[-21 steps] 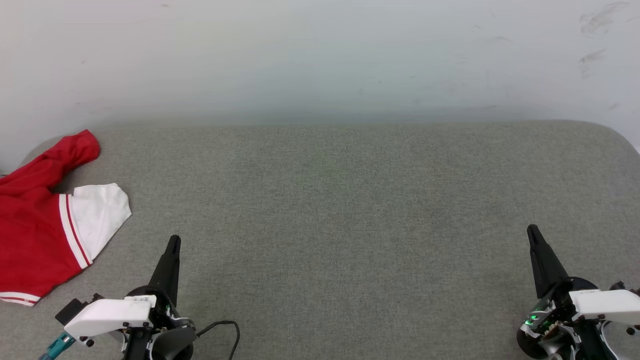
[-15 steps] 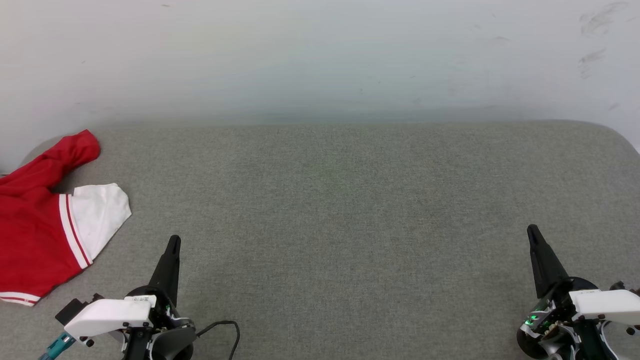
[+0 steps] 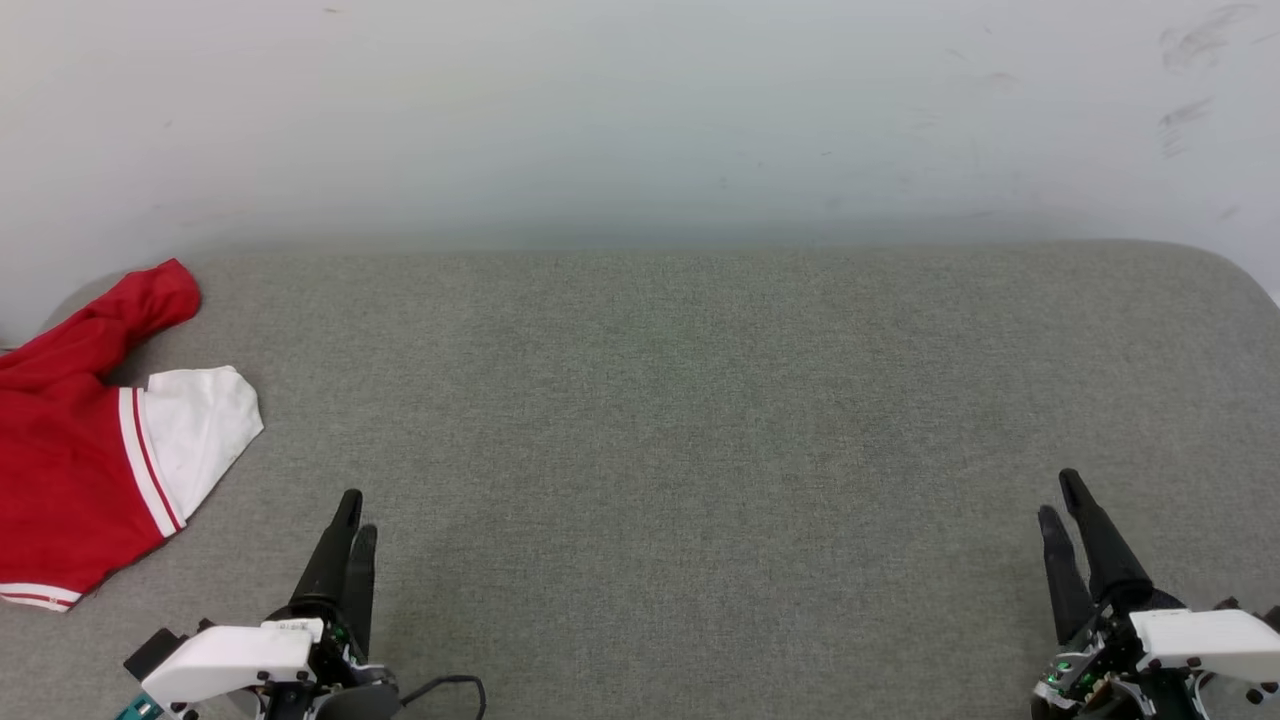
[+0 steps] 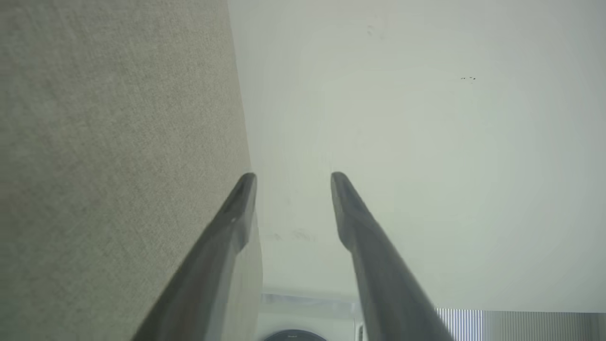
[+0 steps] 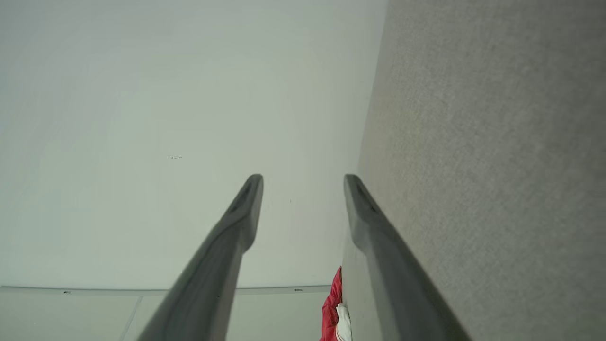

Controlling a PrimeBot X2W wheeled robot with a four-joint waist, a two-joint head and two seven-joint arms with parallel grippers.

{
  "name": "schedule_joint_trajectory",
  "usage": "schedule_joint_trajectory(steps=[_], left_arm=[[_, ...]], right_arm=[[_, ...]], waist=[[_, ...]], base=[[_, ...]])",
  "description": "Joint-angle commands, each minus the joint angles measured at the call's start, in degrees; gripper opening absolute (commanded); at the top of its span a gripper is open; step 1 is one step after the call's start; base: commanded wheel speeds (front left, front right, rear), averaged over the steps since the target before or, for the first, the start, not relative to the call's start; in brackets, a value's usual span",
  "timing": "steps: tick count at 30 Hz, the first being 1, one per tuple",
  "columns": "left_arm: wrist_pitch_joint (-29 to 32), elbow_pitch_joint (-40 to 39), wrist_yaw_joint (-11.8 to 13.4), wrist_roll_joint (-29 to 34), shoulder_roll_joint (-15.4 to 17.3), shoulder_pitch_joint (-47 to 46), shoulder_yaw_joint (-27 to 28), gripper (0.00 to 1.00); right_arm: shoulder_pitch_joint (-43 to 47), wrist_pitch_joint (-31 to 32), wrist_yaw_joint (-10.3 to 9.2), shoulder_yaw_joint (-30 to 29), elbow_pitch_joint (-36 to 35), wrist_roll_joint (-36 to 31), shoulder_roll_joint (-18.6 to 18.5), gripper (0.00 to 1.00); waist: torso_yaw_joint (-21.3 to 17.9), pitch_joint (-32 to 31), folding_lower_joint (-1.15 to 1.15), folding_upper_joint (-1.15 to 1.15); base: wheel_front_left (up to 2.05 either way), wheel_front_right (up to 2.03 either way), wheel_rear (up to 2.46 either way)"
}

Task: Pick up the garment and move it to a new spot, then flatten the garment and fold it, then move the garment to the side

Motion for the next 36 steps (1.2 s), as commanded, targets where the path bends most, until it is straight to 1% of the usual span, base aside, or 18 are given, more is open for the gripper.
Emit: schedule_joint_trajectory(steps=[1, 12, 21, 28, 34, 36], left_arm=[[-0.5, -1.1, 0.0, 0.0, 0.1, -0.9, -0.5, 1.0], [-3.9, -3.9, 0.0, 0.7, 0.1, -1.1, -4.2, 1.0], [-6.2, -6.5, 0.0, 4.2, 0.1, -1.1, -5.8, 1.0], [-7.8, -8.9, 0.0, 9.5, 0.1, -1.1, -7.2, 1.0], [-9.1, -11.3, 0.0, 16.0, 0.2, -1.0, -7.9, 1.0], [-9.5, -11.9, 0.0, 18.6, 0.2, -0.8, -7.4, 1.0]], right_arm=[[-0.8, -0.5, 0.01, 0.4, -1.1, -0.3, 0.0, 1.0], [0.2, -3.9, 0.01, 3.1, -4.2, -2.5, -0.4, 1.0], [0.7, -6.3, 0.01, 4.7, -5.9, -6.5, -1.1, 1.0], [1.0, -7.9, 0.01, 4.6, -7.3, -13.2, -1.1, 1.0], [1.4, -9.2, 0.01, 4.2, -8.8, -21.2, -0.9, 1.0], [1.6, -9.6, 0.01, 3.9, -9.4, -24.2, -0.8, 1.0]], waist=[[0.0, 0.0, 0.0, 0.0], [0.0, 0.1, 0.0, 0.0], [0.0, 0.0, 0.0, 0.0], [0.0, 0.0, 0.0, 0.0], [0.0, 0.0, 0.0, 0.0], [0.0, 0.0, 0.0, 0.0]], base=[[0.0, 0.0, 0.0], [0.0, 0.0, 0.0], [0.0, 0.0, 0.0], [0.0, 0.0, 0.0], [0.0, 0.0, 0.0], [0.0, 0.0, 0.0]])
